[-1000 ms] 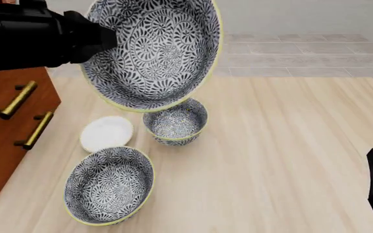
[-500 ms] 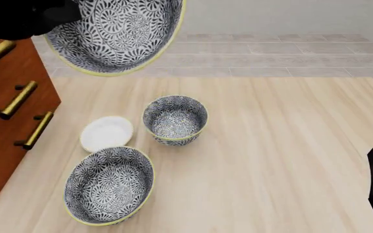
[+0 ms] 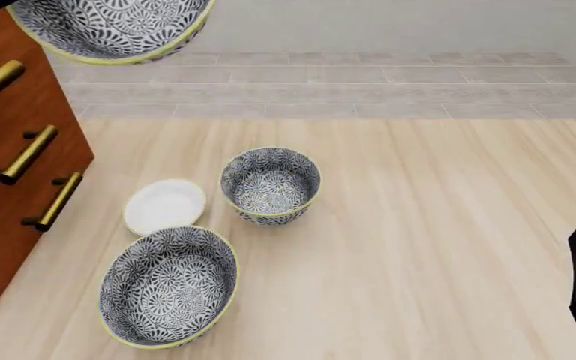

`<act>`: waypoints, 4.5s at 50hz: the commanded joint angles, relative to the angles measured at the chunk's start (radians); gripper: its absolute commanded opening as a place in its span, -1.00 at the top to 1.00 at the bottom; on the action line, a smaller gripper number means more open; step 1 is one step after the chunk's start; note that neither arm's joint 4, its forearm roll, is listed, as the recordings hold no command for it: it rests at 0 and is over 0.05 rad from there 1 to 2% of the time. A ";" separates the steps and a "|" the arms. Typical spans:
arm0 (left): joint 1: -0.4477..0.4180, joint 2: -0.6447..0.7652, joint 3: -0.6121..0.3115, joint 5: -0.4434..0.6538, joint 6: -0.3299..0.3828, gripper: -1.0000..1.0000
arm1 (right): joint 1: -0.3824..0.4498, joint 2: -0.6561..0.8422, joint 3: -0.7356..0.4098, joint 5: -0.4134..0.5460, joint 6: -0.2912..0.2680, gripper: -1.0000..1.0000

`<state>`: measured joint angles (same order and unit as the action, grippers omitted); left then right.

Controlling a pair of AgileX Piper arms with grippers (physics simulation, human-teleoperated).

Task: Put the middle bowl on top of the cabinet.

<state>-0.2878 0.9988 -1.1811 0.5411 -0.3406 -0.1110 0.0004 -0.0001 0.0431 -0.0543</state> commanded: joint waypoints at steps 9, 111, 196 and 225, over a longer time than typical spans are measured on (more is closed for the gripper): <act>0.124 0.002 -0.099 0.056 0.010 1.00 | -0.005 0.000 0.000 0.000 -0.004 -1.00; 0.585 0.172 -0.215 -0.010 -0.092 1.00 | -0.002 0.000 0.000 0.005 -0.006 -1.00; 0.822 0.284 -0.293 0.121 -0.179 1.00 | -0.003 0.000 0.000 0.001 -0.005 -1.00; 0.858 0.329 -0.299 0.154 -0.216 1.00 | -0.004 0.000 0.000 -0.007 -0.008 -1.00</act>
<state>0.5588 1.3173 -1.4673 0.6839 -0.5517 -0.1134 0.0003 -0.0001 0.0393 -0.0611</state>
